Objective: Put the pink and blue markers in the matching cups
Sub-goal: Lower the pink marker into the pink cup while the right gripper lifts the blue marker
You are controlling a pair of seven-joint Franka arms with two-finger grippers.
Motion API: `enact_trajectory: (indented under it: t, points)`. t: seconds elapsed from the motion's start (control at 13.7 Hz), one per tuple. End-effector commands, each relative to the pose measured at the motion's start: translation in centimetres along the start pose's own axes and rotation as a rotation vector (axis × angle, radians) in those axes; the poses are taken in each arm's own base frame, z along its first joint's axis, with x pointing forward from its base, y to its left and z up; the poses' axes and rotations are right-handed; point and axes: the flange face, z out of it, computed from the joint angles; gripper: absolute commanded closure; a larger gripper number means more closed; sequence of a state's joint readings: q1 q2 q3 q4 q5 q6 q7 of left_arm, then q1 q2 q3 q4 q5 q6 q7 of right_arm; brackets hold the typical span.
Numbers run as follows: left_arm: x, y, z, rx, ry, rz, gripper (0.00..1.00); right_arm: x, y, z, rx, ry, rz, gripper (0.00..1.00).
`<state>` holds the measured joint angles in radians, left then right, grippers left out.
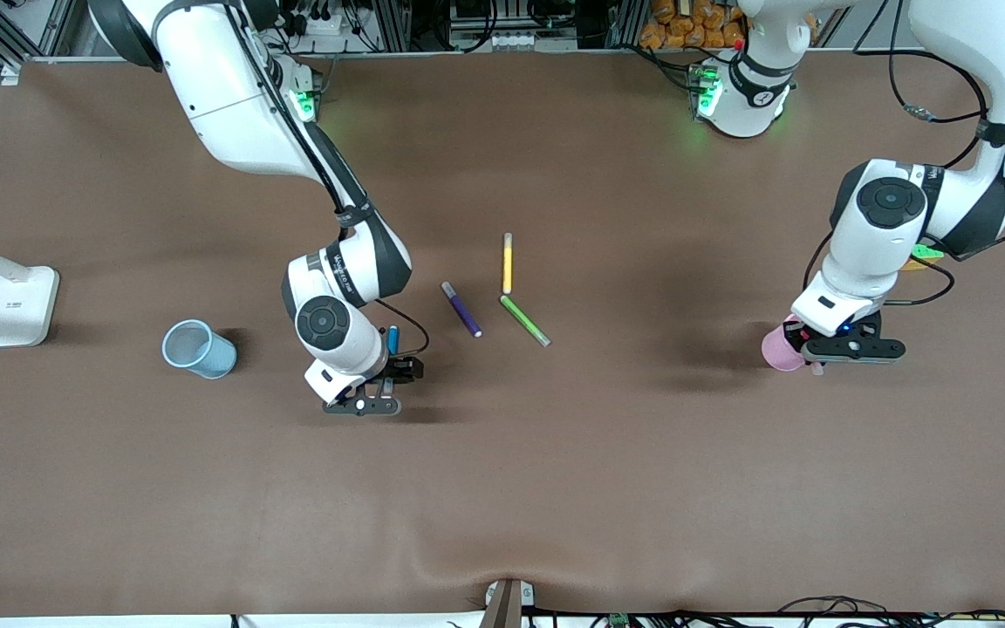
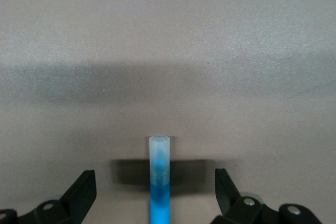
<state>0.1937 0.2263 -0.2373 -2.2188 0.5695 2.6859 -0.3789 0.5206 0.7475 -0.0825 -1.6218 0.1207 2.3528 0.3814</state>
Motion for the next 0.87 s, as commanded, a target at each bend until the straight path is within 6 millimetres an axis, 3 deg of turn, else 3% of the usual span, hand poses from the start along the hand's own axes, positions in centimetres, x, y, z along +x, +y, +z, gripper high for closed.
enact_trajectory:
  t: [0.0, 0.07, 0.15, 0.22, 0.29, 0.36, 0.66, 0.8]
  points:
    - [-0.2, -0.2, 0.1, 0.01, 0.018, 0.019, 1.0, -0.5, -0.5, 0.7, -0.004, 0.004, -0.011, 0.0]
    - [-0.2, -0.2, 0.2, 0.011, 0.018, 0.022, 1.0, -0.7, -0.5, 0.9, -0.007, -0.001, -0.013, 0.0]
    - [-0.1, 0.0, 0.2, 0.01, 0.02, 0.024, 0.99, -0.8, -0.6, 1.0, -0.009, -0.002, -0.016, 0.18]
    - [0.2, 0.0, 0.4, 0.008, 0.02, 0.023, 0.72, -0.9, -0.7, 1.1, -0.011, -0.003, -0.02, 0.63]
    - [0.5, -0.2, 0.6, 0.007, 0.023, 0.022, 0.01, -0.9, -0.7, 1.1, -0.016, 0.0, -0.026, 0.95]
    - [0.9, -0.6, 0.5, 0.009, 0.029, 0.025, 0.0, -0.8, -0.7, 1.0, -0.019, 0.005, -0.029, 1.0]
    - [2.4, -0.6, -0.6, 0.013, 0.061, 0.023, 0.0, -0.2, -0.2, 0.4, -0.018, 0.031, -0.034, 1.0]
    - [3.5, -0.6, -1.4, 0.015, 0.084, 0.022, 0.0, 0.5, 0.5, -0.8, -0.065, 0.067, -0.083, 1.0]
